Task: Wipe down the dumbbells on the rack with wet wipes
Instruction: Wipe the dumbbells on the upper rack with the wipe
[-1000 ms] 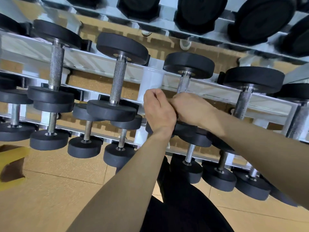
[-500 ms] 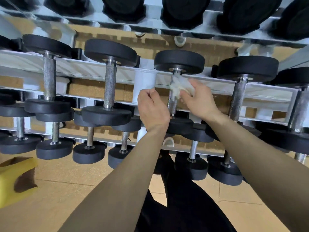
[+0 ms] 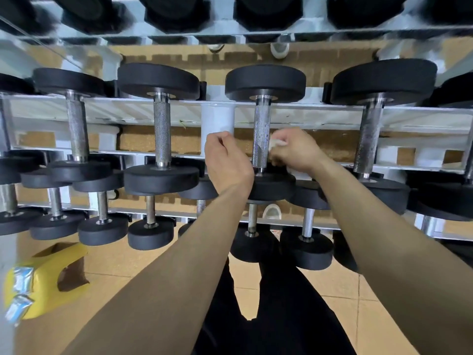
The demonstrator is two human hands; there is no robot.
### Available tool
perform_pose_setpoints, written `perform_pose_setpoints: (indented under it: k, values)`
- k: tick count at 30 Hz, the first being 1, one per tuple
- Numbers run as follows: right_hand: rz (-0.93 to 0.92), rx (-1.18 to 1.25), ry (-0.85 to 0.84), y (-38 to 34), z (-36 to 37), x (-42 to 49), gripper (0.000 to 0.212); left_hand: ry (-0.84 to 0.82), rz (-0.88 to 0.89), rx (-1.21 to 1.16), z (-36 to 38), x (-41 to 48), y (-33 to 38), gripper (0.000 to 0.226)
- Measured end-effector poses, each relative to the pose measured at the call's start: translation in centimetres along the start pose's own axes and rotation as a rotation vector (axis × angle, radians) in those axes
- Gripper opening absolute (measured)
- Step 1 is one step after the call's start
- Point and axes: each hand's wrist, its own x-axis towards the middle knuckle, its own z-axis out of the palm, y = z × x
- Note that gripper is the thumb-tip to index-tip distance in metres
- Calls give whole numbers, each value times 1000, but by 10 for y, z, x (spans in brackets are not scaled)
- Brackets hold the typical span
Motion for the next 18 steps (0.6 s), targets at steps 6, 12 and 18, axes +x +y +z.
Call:
perform_pose_setpoints:
  k: [6,12,18]
  values:
    - [14,479,199,-6,14,15,15,-15,18,20,-1,-1,3,26]
    - [42,74,-91,9,-6,-21,24,-28,14,42,-1,-1,3,25]
    - [57,531,-4,-14,-8,-3,32,-33,17,67,-2,-2,5,25]
